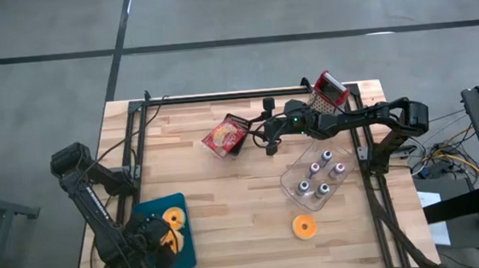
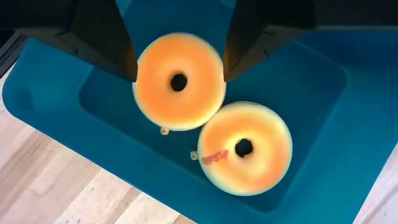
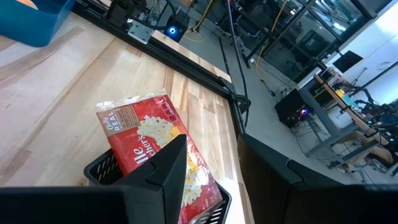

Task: Pick & Place Food Item
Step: Put the yellow donut into the blue bin

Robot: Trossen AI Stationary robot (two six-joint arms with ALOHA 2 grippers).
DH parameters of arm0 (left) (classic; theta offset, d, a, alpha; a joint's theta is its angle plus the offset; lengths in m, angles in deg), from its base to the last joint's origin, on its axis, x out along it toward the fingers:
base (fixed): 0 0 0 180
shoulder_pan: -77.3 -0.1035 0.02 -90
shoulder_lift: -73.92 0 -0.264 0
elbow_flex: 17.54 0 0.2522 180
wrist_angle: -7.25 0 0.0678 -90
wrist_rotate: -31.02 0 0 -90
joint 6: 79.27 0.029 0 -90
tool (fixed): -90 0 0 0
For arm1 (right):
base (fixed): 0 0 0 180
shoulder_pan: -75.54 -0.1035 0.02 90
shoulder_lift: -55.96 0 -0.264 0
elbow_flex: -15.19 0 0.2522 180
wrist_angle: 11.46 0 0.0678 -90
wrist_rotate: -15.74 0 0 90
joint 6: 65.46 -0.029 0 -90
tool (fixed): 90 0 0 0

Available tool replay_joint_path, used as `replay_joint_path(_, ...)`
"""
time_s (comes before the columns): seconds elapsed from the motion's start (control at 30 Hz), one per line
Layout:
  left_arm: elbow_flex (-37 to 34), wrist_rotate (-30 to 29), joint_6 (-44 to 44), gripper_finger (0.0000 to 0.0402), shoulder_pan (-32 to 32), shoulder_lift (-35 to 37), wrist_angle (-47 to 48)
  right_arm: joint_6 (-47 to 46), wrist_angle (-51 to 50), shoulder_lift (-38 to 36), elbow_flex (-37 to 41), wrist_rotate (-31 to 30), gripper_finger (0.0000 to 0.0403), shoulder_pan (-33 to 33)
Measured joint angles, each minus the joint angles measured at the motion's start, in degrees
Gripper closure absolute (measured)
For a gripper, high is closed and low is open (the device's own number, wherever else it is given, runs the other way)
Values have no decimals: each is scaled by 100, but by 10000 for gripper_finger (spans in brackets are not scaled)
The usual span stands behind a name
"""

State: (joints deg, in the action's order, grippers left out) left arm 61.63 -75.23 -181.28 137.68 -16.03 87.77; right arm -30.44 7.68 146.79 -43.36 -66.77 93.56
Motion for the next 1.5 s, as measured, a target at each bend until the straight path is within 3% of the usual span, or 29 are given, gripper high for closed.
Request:
replay_joint_path(0.3, 164, -116, 480, 156, -278, 141, 129, -4, 0, 0, -1, 2, 264, 0)
replay_joint_path(0.57, 626, -1676, 1980, 157, -1047, 382, 70, -8, -2, 2, 1, 2, 264, 0)
replay_joint_path(0.83, 469, -2238, 4384, 158, -1993, 329, -2101, 3, 0, 0, 1, 0, 264, 0)
replay_joint_path(0.93, 449, -2447, 4444, 158, -2273, 192, -2720, -5, 0, 0, 0, 1, 264, 0)
replay_joint_path(1.23, 334, -1970, 5189, 158, -2606, -343, -3923, -11, 0, 1, 0, 0, 264, 0)
replay_joint_path(1.5, -42, -2693, 5487, 158, -2592, 462, -3506, 2, -2, 0, 1, 0, 264, 0)
